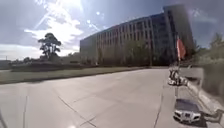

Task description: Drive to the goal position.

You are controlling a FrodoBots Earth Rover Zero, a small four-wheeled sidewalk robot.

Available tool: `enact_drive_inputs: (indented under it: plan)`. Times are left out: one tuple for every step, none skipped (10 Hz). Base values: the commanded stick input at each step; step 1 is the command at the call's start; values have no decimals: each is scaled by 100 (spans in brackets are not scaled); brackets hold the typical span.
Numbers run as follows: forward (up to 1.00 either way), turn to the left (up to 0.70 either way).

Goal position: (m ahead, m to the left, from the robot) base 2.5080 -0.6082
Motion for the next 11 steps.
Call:
enact_drive_inputs:
  plan:
    - [70,-1]
    - [70,-14]
    - [70,-34]
    - [70,-34]
    - [70,-34]
    - [70,-34]
    - [70,-34]
    - [70,-34]
    - [70,-34]
    - [70,-34]
    - [70,-34]
